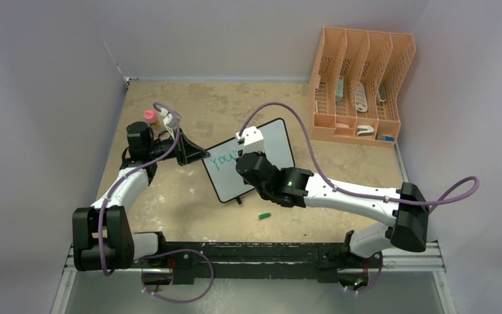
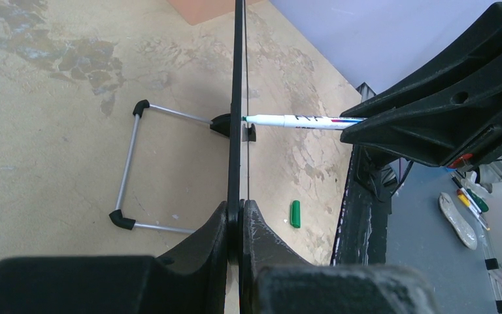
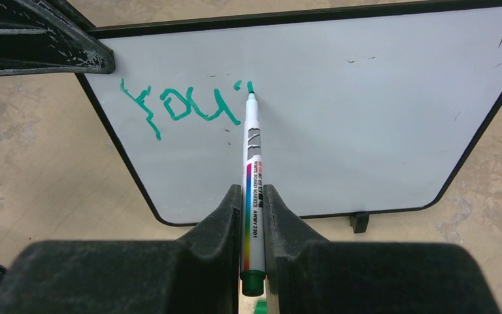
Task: Write a sentence on the whiteboard
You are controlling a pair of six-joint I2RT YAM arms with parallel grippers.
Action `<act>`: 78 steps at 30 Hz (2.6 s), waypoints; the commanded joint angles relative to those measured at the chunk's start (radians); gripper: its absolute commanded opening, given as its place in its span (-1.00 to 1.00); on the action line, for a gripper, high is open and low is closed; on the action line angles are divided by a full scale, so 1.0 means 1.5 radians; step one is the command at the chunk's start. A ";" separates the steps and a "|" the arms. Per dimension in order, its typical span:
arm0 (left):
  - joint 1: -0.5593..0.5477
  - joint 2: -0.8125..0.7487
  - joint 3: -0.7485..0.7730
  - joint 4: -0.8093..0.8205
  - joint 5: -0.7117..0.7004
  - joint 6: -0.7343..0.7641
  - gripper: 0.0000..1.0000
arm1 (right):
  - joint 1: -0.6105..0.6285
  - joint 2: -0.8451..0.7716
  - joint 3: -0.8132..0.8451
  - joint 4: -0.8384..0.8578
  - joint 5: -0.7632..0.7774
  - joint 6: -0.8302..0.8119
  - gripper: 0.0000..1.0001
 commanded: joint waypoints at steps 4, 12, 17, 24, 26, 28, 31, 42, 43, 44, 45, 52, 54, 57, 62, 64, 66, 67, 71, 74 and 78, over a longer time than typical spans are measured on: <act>-0.007 -0.006 0.015 -0.008 0.027 0.020 -1.00 | -0.004 -0.009 -0.010 -0.016 -0.002 0.024 -1.00; -0.007 -0.006 0.015 -0.007 0.027 0.020 -1.00 | -0.004 -0.009 -0.013 -0.030 -0.011 0.034 -1.00; -0.007 -0.005 0.015 -0.007 0.027 0.020 -1.00 | -0.004 -0.009 -0.013 -0.034 -0.015 0.035 -1.00; -0.008 -0.006 0.015 -0.007 0.027 0.020 -1.00 | -0.004 -0.009 -0.015 -0.036 -0.017 0.037 -1.00; -0.008 -0.005 0.015 -0.007 0.027 0.020 -1.00 | -0.004 -0.009 -0.016 -0.038 -0.017 0.039 -1.00; -0.008 -0.005 0.015 -0.006 0.027 0.020 -1.00 | -0.004 -0.010 -0.016 -0.038 -0.017 0.039 -1.00; -0.009 -0.005 0.015 -0.006 0.027 0.020 -1.00 | -0.004 -0.013 -0.014 -0.036 -0.014 0.038 -1.00; -0.009 -0.005 0.015 -0.007 0.025 0.020 -1.00 | -0.004 -0.042 -0.004 -0.016 -0.016 0.023 -1.00; -0.009 -0.005 0.015 -0.008 0.025 0.020 -1.00 | -0.004 -0.042 -0.004 -0.014 -0.015 0.020 -1.00; -0.009 -0.005 0.015 -0.008 0.025 0.020 -1.00 | -0.004 -0.042 -0.003 -0.011 -0.014 0.019 -1.00; -0.009 -0.005 0.015 -0.008 0.025 0.021 -1.00 | -0.004 -0.042 -0.002 -0.007 -0.015 0.018 -1.00; -0.010 -0.006 0.015 -0.010 0.025 0.021 -1.00 | -0.004 -0.029 0.006 0.008 -0.013 0.007 -1.00; -0.010 -0.006 0.015 -0.010 0.025 0.022 -1.00 | -0.004 -0.028 0.006 0.012 -0.012 0.004 -1.00; -0.010 -0.006 0.015 -0.010 0.026 0.022 -1.00 | -0.004 -0.024 0.007 0.015 -0.008 0.002 -1.00; -0.010 -0.006 0.016 -0.010 0.027 0.022 -1.00 | -0.004 -0.017 0.007 0.016 0.000 0.000 -1.00; -0.010 -0.005 0.016 -0.010 0.027 0.022 -1.00 | -0.005 -0.015 0.007 0.017 0.002 -0.002 -1.00; -0.010 -0.005 0.016 -0.010 0.027 0.022 -1.00 | -0.006 -0.014 0.007 0.018 0.002 -0.002 -1.00; -0.010 -0.005 0.016 -0.010 0.027 0.022 -1.00 | -0.006 -0.014 0.007 0.018 0.003 -0.002 -1.00; -0.010 -0.005 0.016 -0.011 0.027 0.023 -1.00 | -0.008 -0.013 0.008 0.023 0.004 -0.005 -1.00; -0.010 -0.005 0.017 -0.011 0.027 0.023 -1.00 | -0.010 -0.013 0.008 0.027 0.004 -0.008 -1.00; -0.010 -0.005 0.018 -0.012 0.027 0.024 -1.00 | -0.011 -0.014 0.008 0.031 0.009 -0.010 -1.00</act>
